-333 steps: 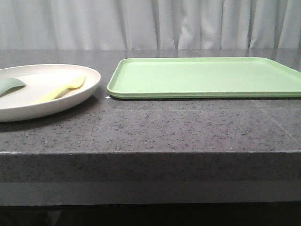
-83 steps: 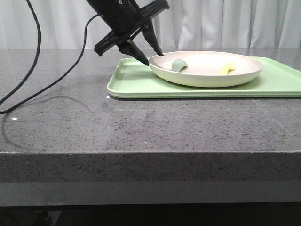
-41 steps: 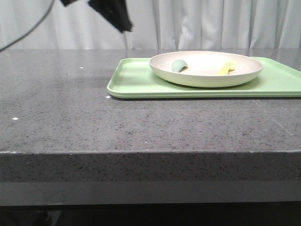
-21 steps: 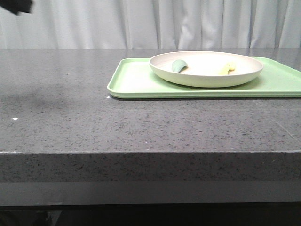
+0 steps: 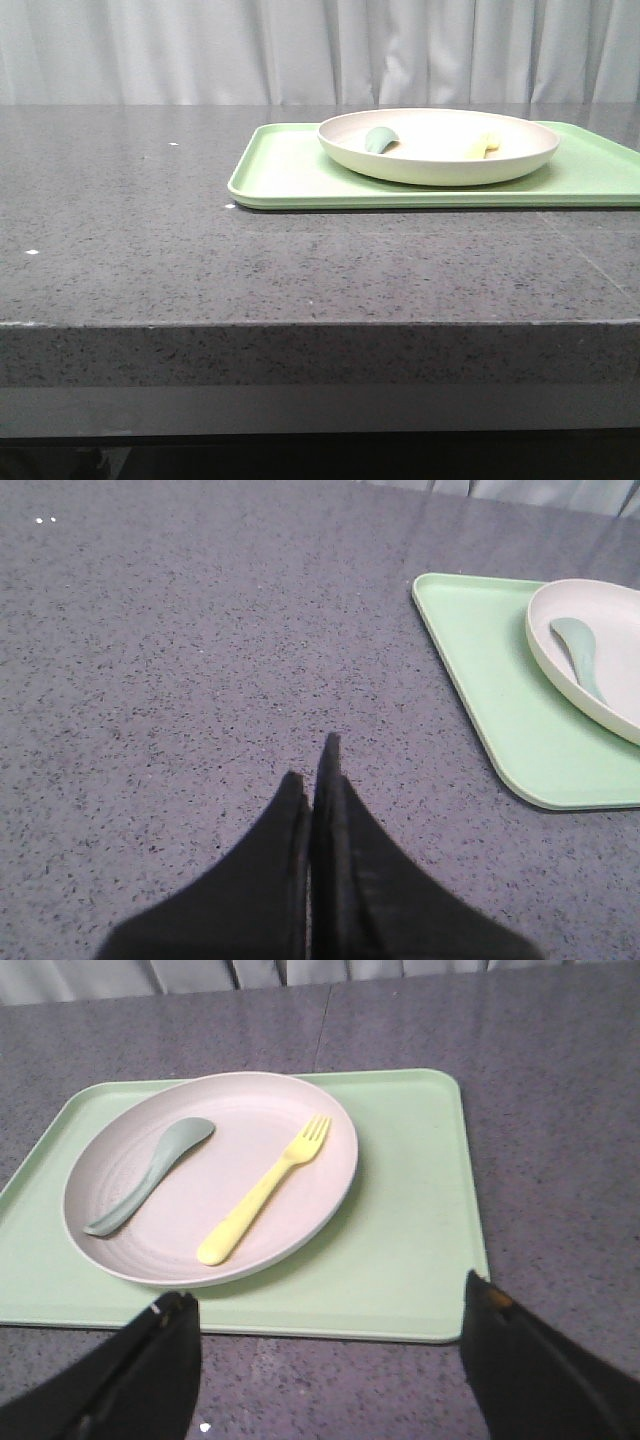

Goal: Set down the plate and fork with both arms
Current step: 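Open the left gripper and raise it away from the plate, then lower the right gripper onto the yellow fork on the plate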

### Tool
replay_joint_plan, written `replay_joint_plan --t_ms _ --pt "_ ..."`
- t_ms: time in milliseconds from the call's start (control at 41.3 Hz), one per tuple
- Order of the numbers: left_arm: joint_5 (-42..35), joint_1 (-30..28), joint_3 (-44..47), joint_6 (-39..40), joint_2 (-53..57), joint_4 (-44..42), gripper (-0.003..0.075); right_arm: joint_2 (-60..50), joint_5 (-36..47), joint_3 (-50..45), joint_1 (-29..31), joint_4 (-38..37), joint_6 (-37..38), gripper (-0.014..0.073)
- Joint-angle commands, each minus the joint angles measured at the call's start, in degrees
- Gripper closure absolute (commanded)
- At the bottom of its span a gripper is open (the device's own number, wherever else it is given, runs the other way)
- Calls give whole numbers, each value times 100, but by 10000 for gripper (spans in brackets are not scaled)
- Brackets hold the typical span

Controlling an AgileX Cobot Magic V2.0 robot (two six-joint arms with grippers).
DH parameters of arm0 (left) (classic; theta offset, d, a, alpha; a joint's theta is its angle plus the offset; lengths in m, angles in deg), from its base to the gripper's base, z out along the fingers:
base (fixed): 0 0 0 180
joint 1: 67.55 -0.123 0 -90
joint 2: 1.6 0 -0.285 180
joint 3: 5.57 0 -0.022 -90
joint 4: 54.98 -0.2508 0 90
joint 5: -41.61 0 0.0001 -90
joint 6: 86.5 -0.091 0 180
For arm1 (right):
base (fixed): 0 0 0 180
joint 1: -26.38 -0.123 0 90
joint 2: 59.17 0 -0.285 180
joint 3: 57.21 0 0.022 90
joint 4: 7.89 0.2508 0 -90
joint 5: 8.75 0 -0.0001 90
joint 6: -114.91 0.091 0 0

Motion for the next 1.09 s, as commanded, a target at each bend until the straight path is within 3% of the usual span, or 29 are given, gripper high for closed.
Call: replay_joint_plan --t_ms 0,169,339,557,1065 --pt "-835 -2 88 1 220 40 738 757 85 759 -207 246 -33 32" --pt "-943 -2 121 1 236 40 738 2298 -890 2097 -862 408 49 32" --pt "-954 -2 121 1 236 40 738 3716 -1990 3426 -893 417 518 33" --pt "-954 -2 121 1 236 40 738 4994 -2586 4619 -905 256 872 33" --pt "-954 -2 121 1 236 40 738 5870 -2356 4928 -894 35 1058 33"
